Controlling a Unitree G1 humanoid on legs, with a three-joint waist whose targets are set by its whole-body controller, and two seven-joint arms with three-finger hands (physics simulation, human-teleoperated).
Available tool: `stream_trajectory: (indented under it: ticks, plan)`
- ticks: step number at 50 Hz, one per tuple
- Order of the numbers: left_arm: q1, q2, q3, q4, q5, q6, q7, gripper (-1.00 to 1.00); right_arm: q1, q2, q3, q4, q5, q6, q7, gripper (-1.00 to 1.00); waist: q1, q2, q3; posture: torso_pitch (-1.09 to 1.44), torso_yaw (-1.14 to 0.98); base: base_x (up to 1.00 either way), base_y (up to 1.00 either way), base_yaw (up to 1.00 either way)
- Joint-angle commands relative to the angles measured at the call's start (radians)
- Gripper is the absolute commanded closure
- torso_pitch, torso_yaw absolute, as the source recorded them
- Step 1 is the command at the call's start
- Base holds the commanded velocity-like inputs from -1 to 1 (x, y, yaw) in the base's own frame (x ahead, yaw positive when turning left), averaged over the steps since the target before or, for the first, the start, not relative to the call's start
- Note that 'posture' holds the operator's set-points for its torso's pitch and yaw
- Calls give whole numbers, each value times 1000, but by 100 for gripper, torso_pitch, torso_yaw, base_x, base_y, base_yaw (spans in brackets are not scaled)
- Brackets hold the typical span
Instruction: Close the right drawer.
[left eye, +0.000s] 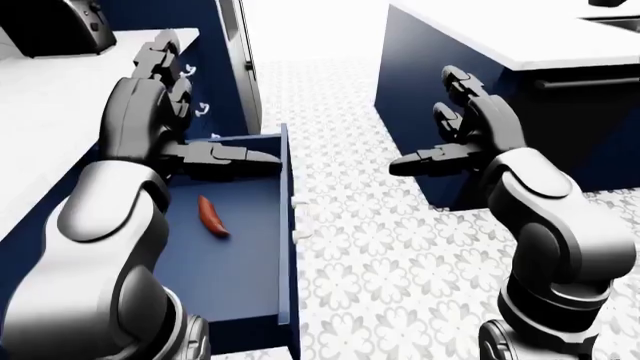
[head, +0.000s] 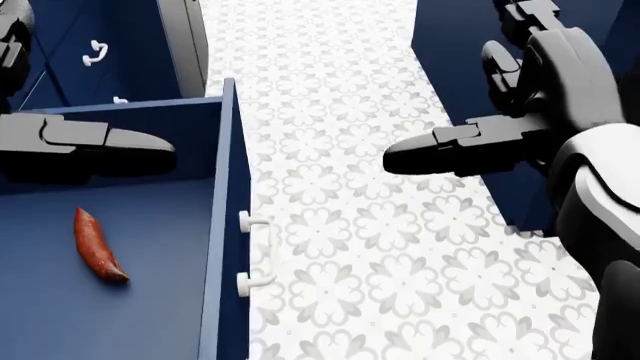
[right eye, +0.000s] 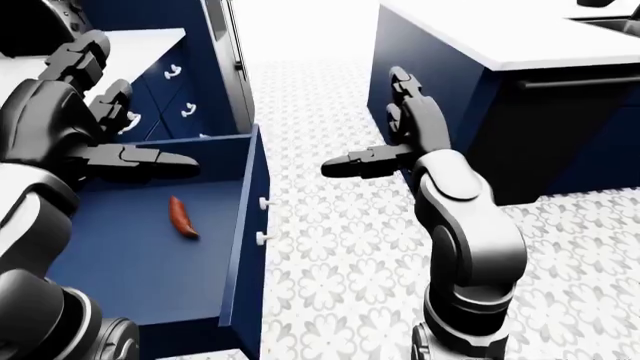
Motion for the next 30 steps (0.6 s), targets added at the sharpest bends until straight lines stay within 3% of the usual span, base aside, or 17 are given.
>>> stream_trajectory:
  ticks: [1, 8, 10, 11, 12, 13, 14, 16, 19, 22, 23, 24, 25, 26, 30]
  plan:
    - [-39, 5, -5, -21, 0, -29, 1, -100, -34, -19, -26, -33, -7, -30, -6, -100, -8, 3, -28, 0, 0, 0, 22, 0]
    - [-49, 9, -7, -29, 1, -15, 0, -100, -36, -18, -25, -40, -5, -22, -10, -100, -12, -64, -21, 0, 0, 0, 22, 0]
    - [-47, 8, -7, -25, 1, -19, 0, -100, -36, -17, -24, -37, -5, -25, -11, -100, -10, -103, -25, 0, 0, 0, 21, 0]
    - [-44, 7, -7, -25, 1, -22, 0, -100, -36, -16, -22, -36, -6, -27, -12, -100, -9, -137, -36, 0, 0, 0, 21, 0]
    - [-42, 6, -8, -25, 1, -24, 0, -100, -34, -16, -21, -32, -6, -31, -12, -100, -17, -92, -25, 0, 0, 0, 22, 0]
    - [-41, 7, -7, -27, 1, -23, 0, -100, -33, -16, -22, -36, -6, -28, -12, -100, -8, -111, -29, 0, 0, 0, 23, 0]
    - [-40, 7, -6, -29, 1, -22, -1, -100, -33, -16, -23, -38, -5, -27, -11, -100, -9, -113, -34, 0, 0, 0, 23, 0]
    - [-40, 7, -6, -28, 1, -23, -1, -100, -36, -16, -22, -36, -5, -26, -12, -100, -6, -104, -39, 0, 0, 0, 23, 0]
    - [-43, 7, -9, -29, 2, -20, 0, -100, -36, -16, -21, -39, -5, -23, -12, -100, -4, -73, -22, 0, 0, 0, 22, 0]
    - [-45, 7, -12, -26, 3, -20, 1, -100, -40, -18, -23, -40, -5, -19, -12, -100, -11, -17, -23, 0, 0, 0, 22, 0]
    - [-46, 7, -13, -23, 3, -22, 1, -100, -39, -17, -21, -38, -5, -22, -12, -100, -14, 23, -34, 0, 0, 0, 23, 0]
    - [-47, 8, -15, -22, 4, -21, 1, -100, -39, -17, -21, -33, -6, -26, -11, -100, -22, 32, -47, 0, 0, 0, 23, 0]
    - [-52, 9, -16, -25, 5, -14, 1, -100, -40, -17, -21, -32, -6, -26, -11, -100, -10, 14, -31, 0, 0, 0, 22, 0]
    - [-56, 12, -18, -30, 7, -7, 2, -100, -41, -17, -21, -36, -5, -22, -11, -100, -14, 18, -24, 0, 0, 0, 21, 0]
    - [-66, 13, -25, -36, 11, 6, 0, -100, -45, -19, -23, -35, -4, -19, -11, -100, -13, -25, -25, 0, 0, 0, 22, 0]
